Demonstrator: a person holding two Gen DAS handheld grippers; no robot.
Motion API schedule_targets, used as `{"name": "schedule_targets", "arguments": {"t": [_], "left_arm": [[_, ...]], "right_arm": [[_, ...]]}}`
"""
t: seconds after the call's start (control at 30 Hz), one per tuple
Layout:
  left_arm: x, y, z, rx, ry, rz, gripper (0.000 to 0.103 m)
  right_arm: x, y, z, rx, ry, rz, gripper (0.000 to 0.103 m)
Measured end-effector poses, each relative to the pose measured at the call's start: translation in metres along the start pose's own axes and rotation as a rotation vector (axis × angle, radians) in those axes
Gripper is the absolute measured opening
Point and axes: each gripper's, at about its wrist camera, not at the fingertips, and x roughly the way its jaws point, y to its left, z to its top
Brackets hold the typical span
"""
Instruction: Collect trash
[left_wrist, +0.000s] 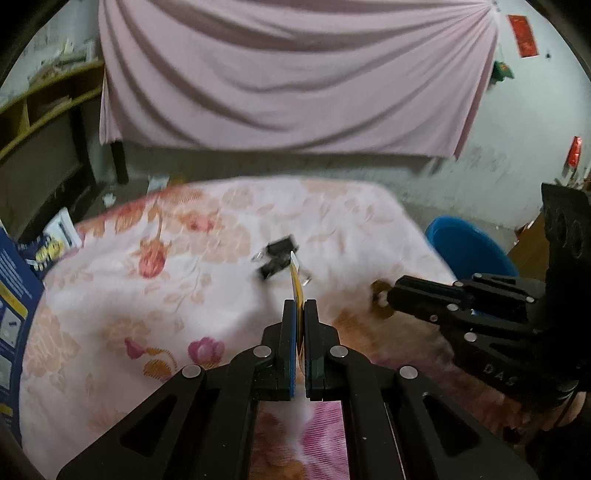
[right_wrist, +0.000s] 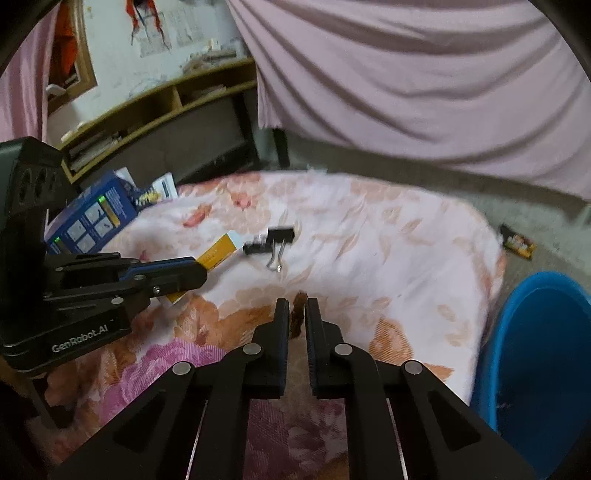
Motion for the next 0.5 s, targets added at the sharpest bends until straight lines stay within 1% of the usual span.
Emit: {"name": "schedule_targets", "arguments": {"t": [0.1,0.17,0.37,0.5], "left_arm": [[-0.015,-0.013,0.006,0.018,-0.075,-0.007,0.002],[-0.022,-0.021,0.010,0.033,-0.104,-0.005,0.002],[-0.031,-0.036,0.017,0.047,-0.118,0.004,0.002],[-0.028,-0.036,0.013,0.045,-0.092,0.019,0.002]], "right_arm": [[-0.016,0.000,-0.001,-0.021,-0.066,-0.052,0.007],[-0.023,-0.006,-0.001,-0.002,-0.091,-0.048,0.006],[-0.034,-0.012,-0.001,0.025,-0.128,-0.027,0.005],[-0.033,-0.016,-0.002,0.039,-0.115,-0.006,0.005]]}}
